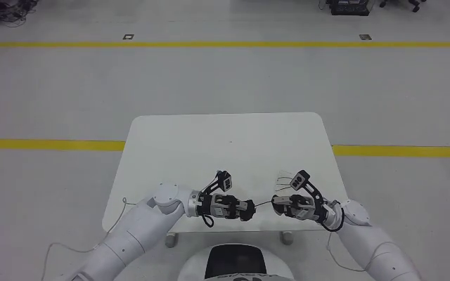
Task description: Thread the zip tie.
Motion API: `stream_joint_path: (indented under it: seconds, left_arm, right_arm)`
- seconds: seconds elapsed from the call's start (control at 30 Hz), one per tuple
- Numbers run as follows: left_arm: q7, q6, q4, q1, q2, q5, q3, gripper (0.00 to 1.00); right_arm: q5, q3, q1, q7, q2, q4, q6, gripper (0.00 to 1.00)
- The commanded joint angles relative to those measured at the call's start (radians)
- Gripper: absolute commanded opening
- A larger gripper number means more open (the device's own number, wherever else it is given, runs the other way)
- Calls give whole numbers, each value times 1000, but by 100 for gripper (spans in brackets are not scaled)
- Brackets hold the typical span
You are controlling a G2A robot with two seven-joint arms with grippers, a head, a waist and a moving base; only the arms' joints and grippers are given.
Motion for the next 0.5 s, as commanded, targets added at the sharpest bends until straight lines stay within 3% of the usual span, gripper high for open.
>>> stream_joint_path:
  seconds: [0.0,0.27,0.3,0.37,0.4,0.47]
  left_arm:
    - [0,0,1,-1,0,-1,1,0]
    - [4,-2,4,-4,1,-5,5,1]
    - [5,-2,6,-4,1,-6,5,14]
    - [7,0,8,-6,1,-7,7,58]
    - [7,1,9,-6,1,-7,8,96]
    - [10,4,11,-8,1,-8,8,100]
  right_arm:
    - [4,-3,2,0,2,2,0,1]
    - [9,-17,14,0,7,17,-7,0]
    - [9,-18,15,0,7,19,-8,0]
    - [10,-20,17,0,8,21,-10,0]
    - [11,-21,18,0,8,22,-11,0]
    - [11,-23,20,0,8,25,-13,0]
